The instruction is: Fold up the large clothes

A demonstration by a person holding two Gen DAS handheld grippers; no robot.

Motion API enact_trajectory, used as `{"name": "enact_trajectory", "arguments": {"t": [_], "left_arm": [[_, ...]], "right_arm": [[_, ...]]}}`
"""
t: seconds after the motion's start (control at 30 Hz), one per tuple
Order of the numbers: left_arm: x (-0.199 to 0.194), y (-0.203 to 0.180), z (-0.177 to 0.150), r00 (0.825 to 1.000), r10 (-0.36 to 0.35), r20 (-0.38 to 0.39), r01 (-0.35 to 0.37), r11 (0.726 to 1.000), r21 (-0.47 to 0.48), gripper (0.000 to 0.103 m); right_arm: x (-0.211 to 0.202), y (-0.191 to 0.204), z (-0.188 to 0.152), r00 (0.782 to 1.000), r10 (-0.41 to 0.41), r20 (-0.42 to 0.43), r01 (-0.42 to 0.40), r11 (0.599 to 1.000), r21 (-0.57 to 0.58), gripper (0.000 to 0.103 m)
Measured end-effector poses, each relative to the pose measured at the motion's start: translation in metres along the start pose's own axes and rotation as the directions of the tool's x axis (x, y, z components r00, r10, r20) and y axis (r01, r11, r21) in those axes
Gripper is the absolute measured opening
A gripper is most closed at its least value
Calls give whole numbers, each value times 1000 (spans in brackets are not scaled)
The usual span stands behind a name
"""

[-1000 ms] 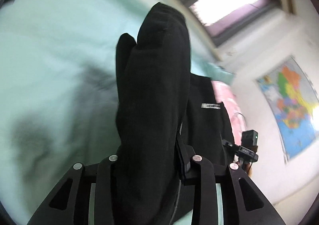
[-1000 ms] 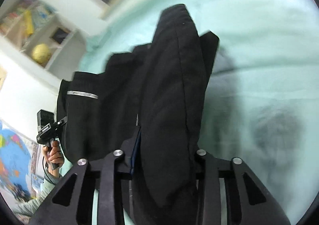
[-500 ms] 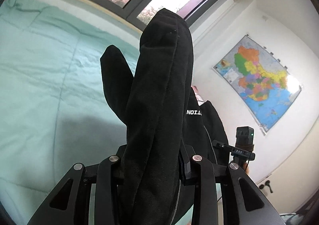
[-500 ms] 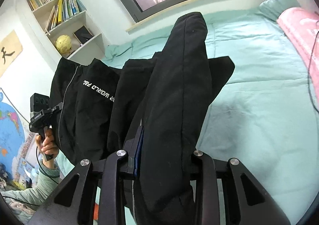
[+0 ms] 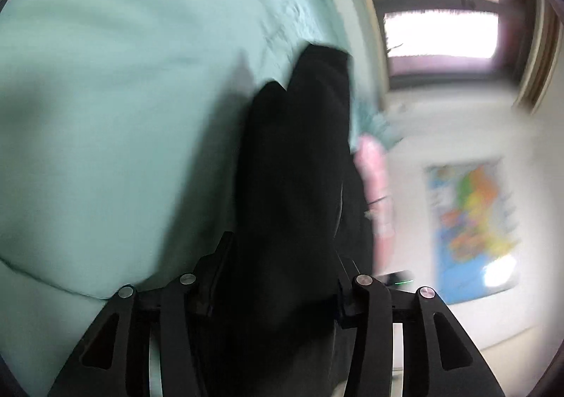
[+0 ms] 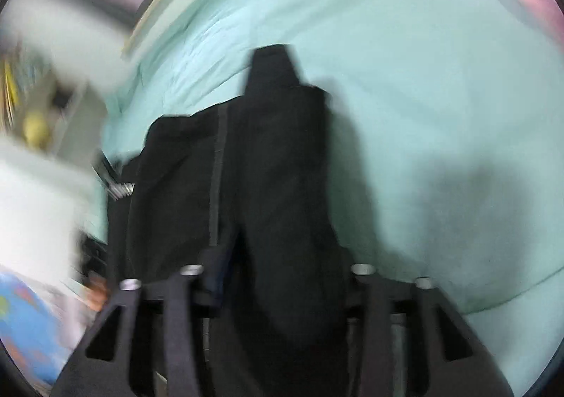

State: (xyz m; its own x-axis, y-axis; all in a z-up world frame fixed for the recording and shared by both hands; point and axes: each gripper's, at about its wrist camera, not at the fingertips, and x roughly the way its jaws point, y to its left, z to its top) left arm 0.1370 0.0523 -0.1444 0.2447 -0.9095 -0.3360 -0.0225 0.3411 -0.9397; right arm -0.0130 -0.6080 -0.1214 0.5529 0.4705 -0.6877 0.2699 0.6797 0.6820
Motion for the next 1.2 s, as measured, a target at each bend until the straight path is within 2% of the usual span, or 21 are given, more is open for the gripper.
{"name": "enact_trajectory", "arguments": {"t": [0.03,0.1,0.17,0.2,0.27,0.33,0.4,0.47,0.53,0.57,0.6,0.67,0.7,0.73,0.8,0.83,0.9,0.97,1.07,1.17,1.2], "left_arm": [[-6,7,2,1000,-27,10,27,999,-26,48],[-22,8,4,999,-19,40,20,999,-30,48],[-41,-10,4,992,92,84,-95,995,30,48],[-51,-26,3,980,157,124,-167,983,80,48],[-67,-62,0,955,219,202,-254,952,168,47],[-75,-101,-4,949,202,243,-265,929,259,47],[-64,-144,-14,948,192,252,-275,895,352,47],[-44,-172,-24,941,236,242,-320,855,409,47],[-14,-194,-35,903,320,287,-425,767,481,47],[7,-201,-36,859,389,333,-511,703,496,49],[27,-198,-32,812,466,350,-583,656,479,51],[61,-170,-13,722,620,307,-690,615,382,52],[73,-146,-1,704,665,250,-707,623,334,52],[80,-130,6,714,670,202,-696,649,308,52],[82,-96,18,760,631,153,-648,721,245,52],[79,-90,21,778,611,146,-627,745,227,52],[76,-89,24,801,583,136,-598,771,219,52],[80,-87,20,794,590,149,-607,753,255,52],[76,-113,5,766,601,229,-642,693,329,52],[62,-151,-23,789,541,291,-613,670,418,51],[60,-171,-42,788,522,327,-615,639,463,51]], "right_arm": [[1,-18,0,1000,24,5,-24,998,58,72],[-3,-47,-6,993,111,30,-115,981,154,71],[-13,-53,-11,991,122,47,-128,977,170,71],[-21,-47,-12,995,81,50,-87,985,147,71],[-37,-16,-12,995,-68,79,64,997,50,72],[-50,31,-11,972,-185,143,194,980,-51,72],[-63,87,-11,947,-227,225,271,944,-188,72],[-65,124,-13,938,-225,263,297,914,-275,72],[-48,177,-18,935,-222,277,316,875,-365,72],[-40,190,-20,936,-223,272,319,863,-392,72],[-19,208,-20,943,-226,245,315,846,-431,72],[23,230,-19,952,-253,174,306,832,-462,72],[45,224,-22,952,-284,118,305,826,-474,72],[64,214,-22,943,-328,57,314,816,-486,72],[115,213,-23,907,-421,3,362,775,-519,76],[130,207,-23,908,-420,16,364,767,-528,80],[134,195,-16,920,-392,14,348,800,-489,82],[130,186,-14,929,-368,28,340,823,-455,83],[123,193,-19,933,-356,62,343,820,-457,82],[91,199,-35,939,-324,110,338,827,-449,79],[77,204,-44,948,-296,118,316,835,-450,79]]}}
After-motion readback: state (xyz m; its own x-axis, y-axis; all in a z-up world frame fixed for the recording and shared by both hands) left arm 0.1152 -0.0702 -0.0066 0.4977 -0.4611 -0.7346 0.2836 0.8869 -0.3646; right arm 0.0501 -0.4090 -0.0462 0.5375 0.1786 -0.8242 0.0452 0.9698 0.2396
